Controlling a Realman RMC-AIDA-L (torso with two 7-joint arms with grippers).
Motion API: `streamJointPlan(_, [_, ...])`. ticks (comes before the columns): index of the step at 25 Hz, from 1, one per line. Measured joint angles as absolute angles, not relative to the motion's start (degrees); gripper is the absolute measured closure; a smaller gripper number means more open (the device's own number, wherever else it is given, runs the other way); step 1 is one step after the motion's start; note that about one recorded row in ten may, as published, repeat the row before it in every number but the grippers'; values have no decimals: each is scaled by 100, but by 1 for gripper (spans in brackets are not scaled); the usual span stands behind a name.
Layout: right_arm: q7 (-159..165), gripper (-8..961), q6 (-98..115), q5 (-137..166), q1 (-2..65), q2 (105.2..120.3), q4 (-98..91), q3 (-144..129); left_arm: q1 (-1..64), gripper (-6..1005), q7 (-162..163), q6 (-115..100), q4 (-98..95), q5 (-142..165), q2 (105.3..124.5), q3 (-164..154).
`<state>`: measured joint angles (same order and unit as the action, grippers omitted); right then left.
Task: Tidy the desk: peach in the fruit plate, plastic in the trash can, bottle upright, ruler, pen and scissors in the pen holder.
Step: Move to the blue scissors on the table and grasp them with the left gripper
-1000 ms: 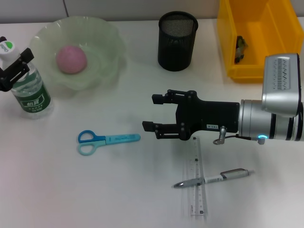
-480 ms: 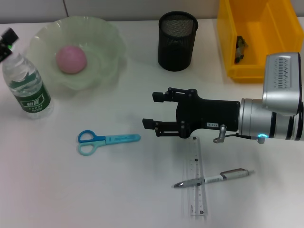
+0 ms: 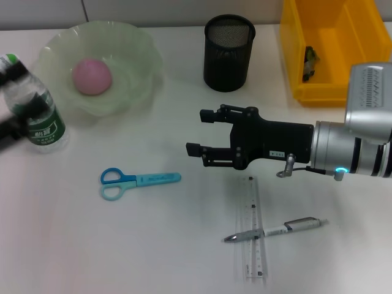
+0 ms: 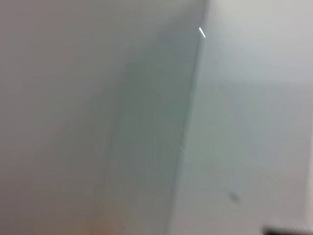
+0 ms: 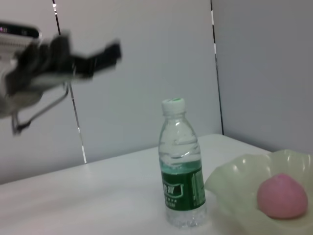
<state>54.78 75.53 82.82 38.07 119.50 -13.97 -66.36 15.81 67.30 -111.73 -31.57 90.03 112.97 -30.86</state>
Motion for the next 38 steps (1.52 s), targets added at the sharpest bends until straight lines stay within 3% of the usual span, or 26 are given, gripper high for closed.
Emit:
streamJointPlan(10, [5840,182,7671,8280,3773,11921,-1686,-6522,1716,206,6503,-10403,-3256,10353,11539,-3534])
streamJointPlan(17, [6056,182,7793,8327,3757,11914,-1775,-6534,1757,206,6440,-10206,-3256,10668,11582,-3533])
streamJointPlan(28, [6715,182,8256,8589,3552,11771,-2214,-6538,1751,206,6109,-9902,-3207,10955,11632,-3533])
streamJointPlan(38, [6802,181,8316,9590,3605,11804,-2227,-6559,1986,206,5930,-9646,-3234,11475,11715,-3533])
